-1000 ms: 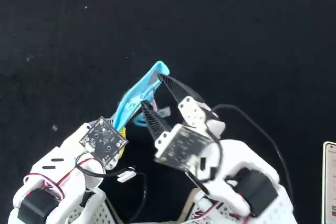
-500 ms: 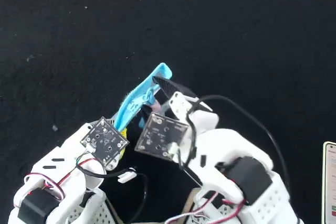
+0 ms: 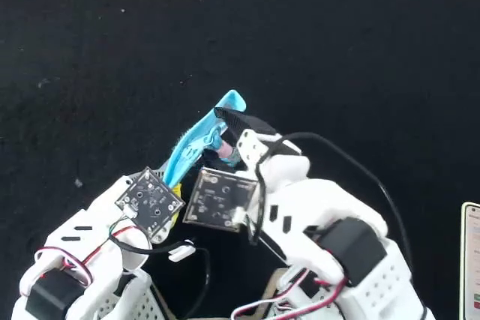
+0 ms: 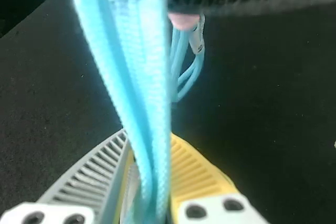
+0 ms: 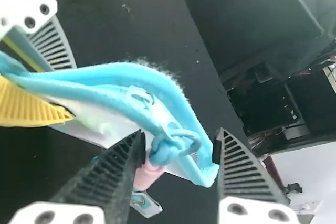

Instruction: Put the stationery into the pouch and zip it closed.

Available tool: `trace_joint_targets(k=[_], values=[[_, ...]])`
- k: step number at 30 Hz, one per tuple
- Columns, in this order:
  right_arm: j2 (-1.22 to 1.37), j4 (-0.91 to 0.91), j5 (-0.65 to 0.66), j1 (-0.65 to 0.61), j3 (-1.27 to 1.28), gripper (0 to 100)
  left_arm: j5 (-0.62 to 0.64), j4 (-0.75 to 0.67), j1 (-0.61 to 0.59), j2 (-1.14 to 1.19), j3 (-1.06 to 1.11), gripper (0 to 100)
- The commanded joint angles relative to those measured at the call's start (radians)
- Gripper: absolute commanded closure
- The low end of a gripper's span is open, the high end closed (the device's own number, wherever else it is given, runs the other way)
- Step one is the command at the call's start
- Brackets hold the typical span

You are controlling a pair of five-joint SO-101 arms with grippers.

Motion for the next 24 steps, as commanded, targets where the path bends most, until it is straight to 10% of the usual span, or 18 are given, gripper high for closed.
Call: trace_joint_targets(k=[1, 8, 24], values=[[0.033, 0.002, 0.017, -0.002, -0.054, 80.9, 0.003, 0.002, 0.01, 0.011, 0.004, 97], [-0.031, 0.072, 0.012, -0.008, -0.14, 92.7, 0.002, 0.0, 0.01, 0.011, 0.004, 97], [-0.041, 0.152, -0.011, -0.002, -0.163, 85.8, -0.002, -0.005, 0.01, 0.011, 0.018, 97]])
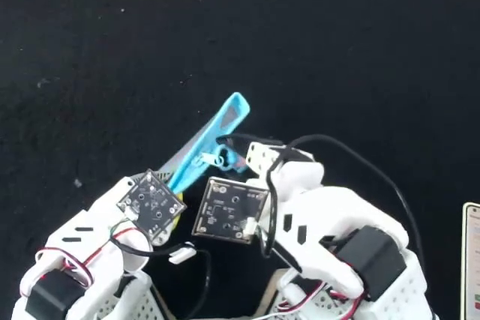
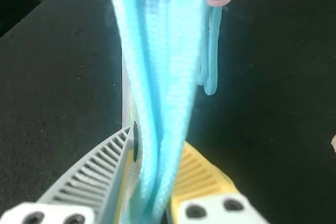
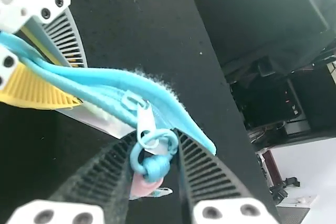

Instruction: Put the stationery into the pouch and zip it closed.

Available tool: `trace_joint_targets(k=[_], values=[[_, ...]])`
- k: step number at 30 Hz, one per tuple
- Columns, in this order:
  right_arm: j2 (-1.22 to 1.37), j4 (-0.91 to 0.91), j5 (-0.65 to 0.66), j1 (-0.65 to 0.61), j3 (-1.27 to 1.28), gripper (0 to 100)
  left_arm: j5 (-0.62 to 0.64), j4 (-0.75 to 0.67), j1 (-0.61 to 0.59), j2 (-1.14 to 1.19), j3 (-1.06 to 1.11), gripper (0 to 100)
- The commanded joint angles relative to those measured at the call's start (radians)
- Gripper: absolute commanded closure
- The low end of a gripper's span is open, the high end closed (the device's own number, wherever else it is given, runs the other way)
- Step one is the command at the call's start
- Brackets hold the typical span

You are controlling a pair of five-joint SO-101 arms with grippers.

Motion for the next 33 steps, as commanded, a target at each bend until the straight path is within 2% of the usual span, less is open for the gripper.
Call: trace_joint_targets(k=[1, 19, 26, 33], values=[[-0.015, 0.0, -0.037, -0.003, -0.054, 83.8, 0.0, -0.005, 0.001, 0.011, 0.002, 97], [-0.013, 0.04, -0.051, -0.003, -0.11, 82.9, 0.0, -0.005, 0.001, 0.011, 0.002, 97], [-0.008, 0.04, -0.054, -0.003, -0.107, 92.9, 0.002, -0.005, 0.001, 0.011, 0.001, 97], [-0.015, -0.006, -0.052, -0.002, -0.019, 92.2, 0.003, -0.005, 0.001, 0.011, -0.001, 97]])
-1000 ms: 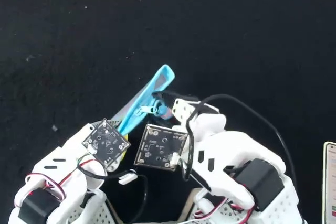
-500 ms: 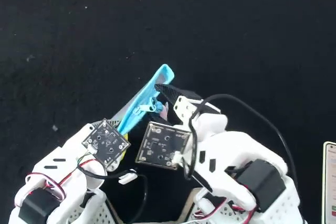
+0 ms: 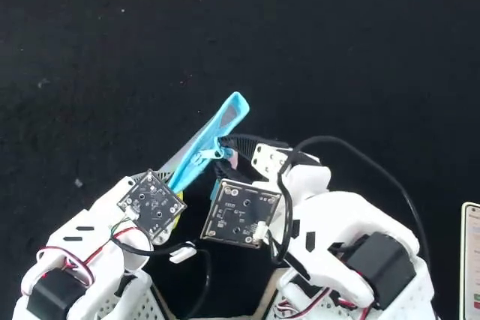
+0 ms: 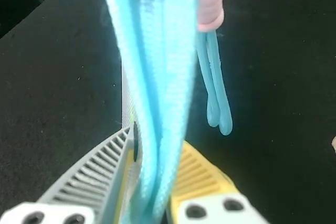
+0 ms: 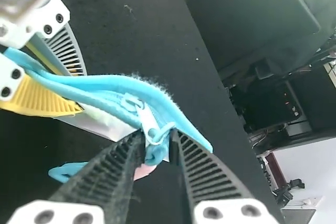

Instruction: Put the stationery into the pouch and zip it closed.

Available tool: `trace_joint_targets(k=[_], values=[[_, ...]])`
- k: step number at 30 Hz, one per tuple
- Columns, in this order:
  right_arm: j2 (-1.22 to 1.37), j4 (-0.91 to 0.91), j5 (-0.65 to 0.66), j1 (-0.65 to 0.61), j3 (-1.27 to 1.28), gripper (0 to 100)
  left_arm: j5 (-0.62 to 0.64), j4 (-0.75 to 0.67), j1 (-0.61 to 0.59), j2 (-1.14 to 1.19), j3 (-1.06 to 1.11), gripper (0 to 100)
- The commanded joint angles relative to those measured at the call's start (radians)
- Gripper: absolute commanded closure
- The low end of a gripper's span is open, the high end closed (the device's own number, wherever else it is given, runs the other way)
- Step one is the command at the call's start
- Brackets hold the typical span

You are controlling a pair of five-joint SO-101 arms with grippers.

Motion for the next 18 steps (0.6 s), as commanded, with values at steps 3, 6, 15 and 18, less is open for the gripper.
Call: trace_joint_targets(k=[3, 6, 15, 18], values=[[0.001, -0.08, -0.012, 0.028, 0.022, 92.4, 0.003, -0.005, 0.001, 0.011, -0.001, 97], [0.001, -0.127, -0.014, 0.078, 0.025, 93.6, 0.003, -0.005, 0.001, 0.011, -0.001, 97], [-0.001, -0.192, -0.078, 0.193, 0.027, 98.8, 0.002, -0.005, 0.001, 0.011, 0.001, 97], [-0.001, -0.215, -0.094, 0.21, 0.03, 98.8, 0.002, -0.005, 0.001, 0.011, 0.001, 97]])
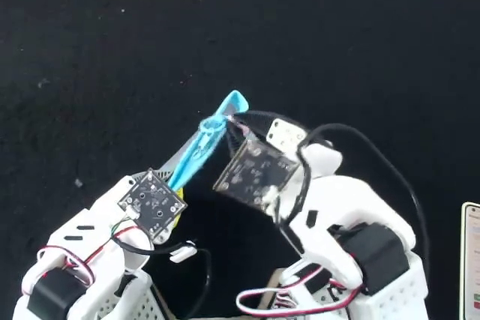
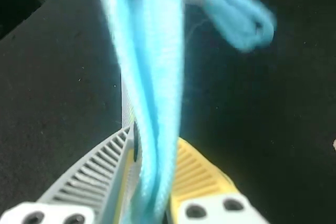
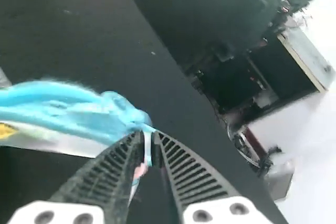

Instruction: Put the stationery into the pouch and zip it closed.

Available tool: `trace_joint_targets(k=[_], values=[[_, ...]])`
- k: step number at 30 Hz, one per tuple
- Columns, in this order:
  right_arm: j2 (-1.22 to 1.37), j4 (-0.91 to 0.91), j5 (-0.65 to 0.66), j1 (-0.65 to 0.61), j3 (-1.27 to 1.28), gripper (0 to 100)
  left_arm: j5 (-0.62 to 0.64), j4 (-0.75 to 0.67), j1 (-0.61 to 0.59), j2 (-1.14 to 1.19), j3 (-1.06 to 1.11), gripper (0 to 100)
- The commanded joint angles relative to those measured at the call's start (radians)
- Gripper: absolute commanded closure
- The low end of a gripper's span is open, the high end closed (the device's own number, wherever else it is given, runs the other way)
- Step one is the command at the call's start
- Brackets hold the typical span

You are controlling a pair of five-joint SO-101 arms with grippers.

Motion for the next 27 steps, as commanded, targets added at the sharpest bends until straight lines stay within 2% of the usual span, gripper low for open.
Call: trace_joint_targets(k=[1, 8, 13, 19, 22, 27], values=[[-0.015, -0.04, -0.02, 0.034, -0.004, 98.8, 0.003, -0.003, -0.001, 0.011, -0.002, 97], [-0.015, -0.028, -0.02, -0.005, 0.065, 98.1, 0.003, -0.003, -0.001, 0.009, -0.002, 97], [-0.074, 0.097, -0.02, 0.018, -0.018, 83.3, 0.003, -0.002, -0.001, 0.009, -0.002, 97], [-0.156, 0.305, -0.058, -0.172, -0.059, 82.2, 0.003, -0.002, -0.001, 0.009, -0.001, 97], [-0.16, 0.285, -0.126, -0.189, -0.054, 81.9, 0.003, -0.002, -0.001, 0.009, -0.001, 97], [-0.16, 0.115, -0.147, -0.187, 0.105, 81.8, 0.003, -0.002, -0.001, 0.009, -0.002, 97]])
